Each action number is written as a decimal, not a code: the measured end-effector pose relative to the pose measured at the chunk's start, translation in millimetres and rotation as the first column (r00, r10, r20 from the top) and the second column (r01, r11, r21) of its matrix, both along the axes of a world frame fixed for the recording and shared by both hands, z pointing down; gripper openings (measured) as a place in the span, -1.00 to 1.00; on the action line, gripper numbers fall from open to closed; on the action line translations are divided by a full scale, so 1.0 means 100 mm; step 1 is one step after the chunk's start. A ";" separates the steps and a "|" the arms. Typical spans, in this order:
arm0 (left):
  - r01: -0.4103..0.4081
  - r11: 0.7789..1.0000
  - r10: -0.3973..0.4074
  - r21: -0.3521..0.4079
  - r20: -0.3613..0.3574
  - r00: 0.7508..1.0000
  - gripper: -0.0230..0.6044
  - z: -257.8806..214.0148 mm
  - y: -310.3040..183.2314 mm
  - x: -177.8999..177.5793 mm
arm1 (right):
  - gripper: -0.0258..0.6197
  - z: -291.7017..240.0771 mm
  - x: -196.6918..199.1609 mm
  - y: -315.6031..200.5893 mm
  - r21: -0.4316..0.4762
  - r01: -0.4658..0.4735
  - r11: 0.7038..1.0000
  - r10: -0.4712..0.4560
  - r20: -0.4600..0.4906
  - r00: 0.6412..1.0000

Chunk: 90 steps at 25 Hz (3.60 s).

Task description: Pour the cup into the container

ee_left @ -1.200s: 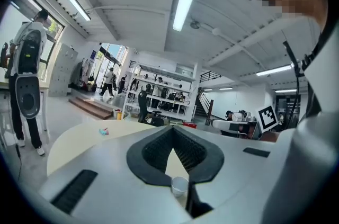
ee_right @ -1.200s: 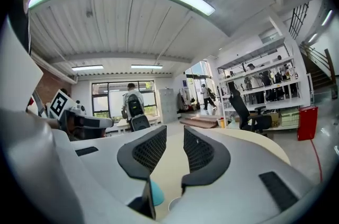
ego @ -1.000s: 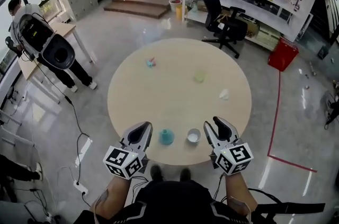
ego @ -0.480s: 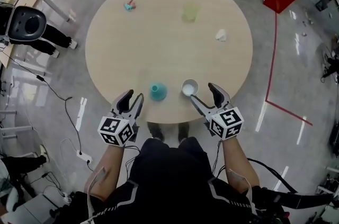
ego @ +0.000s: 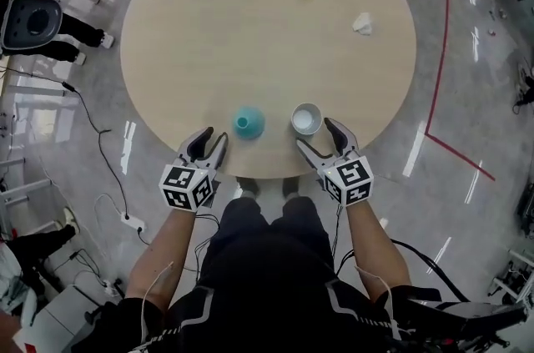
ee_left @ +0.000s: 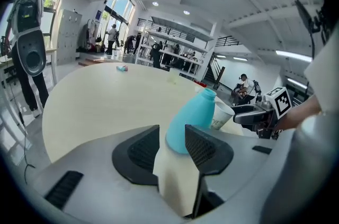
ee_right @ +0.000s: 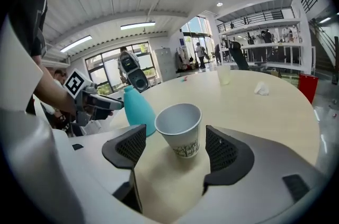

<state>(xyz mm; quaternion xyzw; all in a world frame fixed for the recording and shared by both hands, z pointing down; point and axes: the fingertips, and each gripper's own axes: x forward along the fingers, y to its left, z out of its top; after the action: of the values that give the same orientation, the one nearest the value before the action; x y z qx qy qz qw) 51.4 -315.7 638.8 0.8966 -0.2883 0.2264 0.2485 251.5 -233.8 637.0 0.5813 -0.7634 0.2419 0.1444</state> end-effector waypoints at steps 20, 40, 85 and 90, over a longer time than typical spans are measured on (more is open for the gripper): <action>0.015 1.000 -0.016 0.019 0.028 0.999 -0.87 0.10 -0.10 0.02 | 0.08 0.38 -0.08 -0.27 -0.009 -0.011 1.000 0.010 -0.065 0.998; 0.056 0.994 -0.051 0.091 -0.057 0.997 -0.92 -0.45 -0.22 -0.02 | 0.03 -0.56 -0.33 -0.47 0.048 0.162 0.986 -0.144 -0.265 0.954; 0.051 0.992 -0.044 0.118 -0.057 0.997 -0.93 -0.66 -0.20 0.08 | 0.03 -0.66 -0.66 -0.93 -0.259 0.310 0.915 -0.393 -0.745 0.539; 0.061 0.992 -0.054 0.114 -0.067 0.996 -0.93 -0.64 -0.17 0.05 | 0.03 -0.63 -0.64 -0.93 -0.300 0.291 0.908 -0.411 -0.771 0.486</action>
<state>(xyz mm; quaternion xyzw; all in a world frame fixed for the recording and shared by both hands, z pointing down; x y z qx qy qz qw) 56.3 -332.5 574.6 0.9076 -0.3185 0.1733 0.2114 187.8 -326.4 574.2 0.4468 -0.6923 -0.0421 0.5651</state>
